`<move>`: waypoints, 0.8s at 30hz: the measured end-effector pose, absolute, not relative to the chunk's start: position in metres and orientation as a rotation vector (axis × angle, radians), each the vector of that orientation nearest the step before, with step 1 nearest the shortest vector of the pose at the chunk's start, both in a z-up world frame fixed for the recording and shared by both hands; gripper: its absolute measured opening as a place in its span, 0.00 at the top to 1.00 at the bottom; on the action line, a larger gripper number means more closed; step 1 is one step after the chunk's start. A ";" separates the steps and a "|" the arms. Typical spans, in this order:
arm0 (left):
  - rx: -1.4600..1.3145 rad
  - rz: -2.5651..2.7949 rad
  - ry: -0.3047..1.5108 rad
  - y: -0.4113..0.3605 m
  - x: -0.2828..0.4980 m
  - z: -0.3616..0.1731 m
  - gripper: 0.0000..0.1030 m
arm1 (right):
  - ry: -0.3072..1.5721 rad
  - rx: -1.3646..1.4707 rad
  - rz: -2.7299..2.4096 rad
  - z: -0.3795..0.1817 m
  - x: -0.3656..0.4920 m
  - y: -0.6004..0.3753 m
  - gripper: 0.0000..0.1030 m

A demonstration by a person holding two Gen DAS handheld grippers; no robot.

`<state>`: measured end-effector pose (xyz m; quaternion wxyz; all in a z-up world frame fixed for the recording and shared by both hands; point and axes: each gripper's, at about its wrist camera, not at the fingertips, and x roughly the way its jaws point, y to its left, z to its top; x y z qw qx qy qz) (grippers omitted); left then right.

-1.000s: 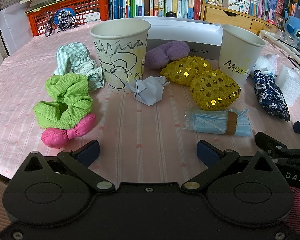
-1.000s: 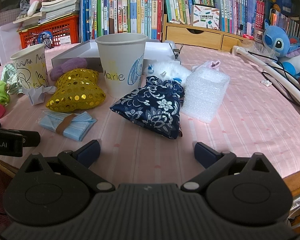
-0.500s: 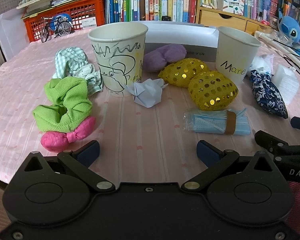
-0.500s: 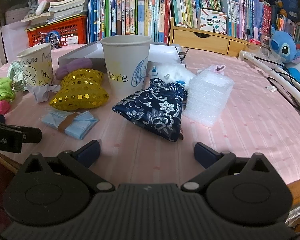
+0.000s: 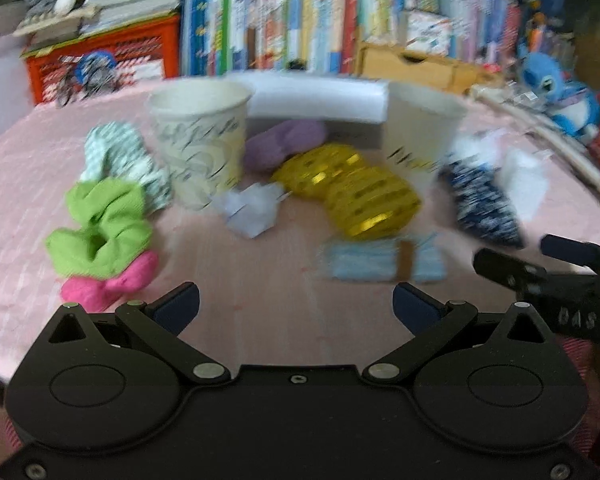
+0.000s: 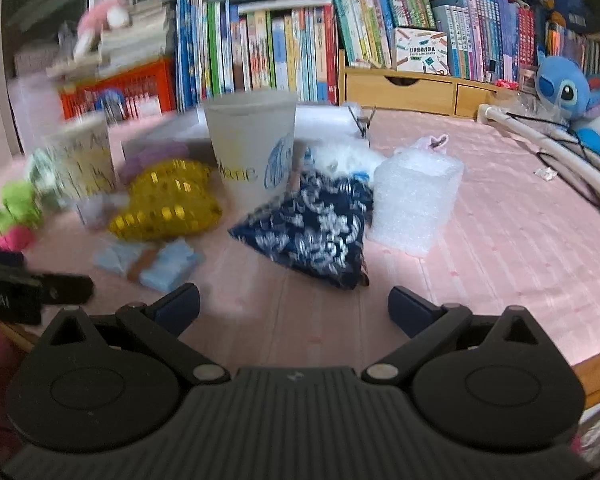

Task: Organize soft objects
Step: 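Reach the right gripper to the navy floral pouch and close on it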

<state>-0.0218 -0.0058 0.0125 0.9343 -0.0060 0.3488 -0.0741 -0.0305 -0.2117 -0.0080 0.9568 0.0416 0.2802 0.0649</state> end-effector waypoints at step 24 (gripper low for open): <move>0.050 -0.177 0.640 -0.074 0.001 -0.014 0.16 | 0.633 0.113 0.215 0.002 0.025 -0.226 0.09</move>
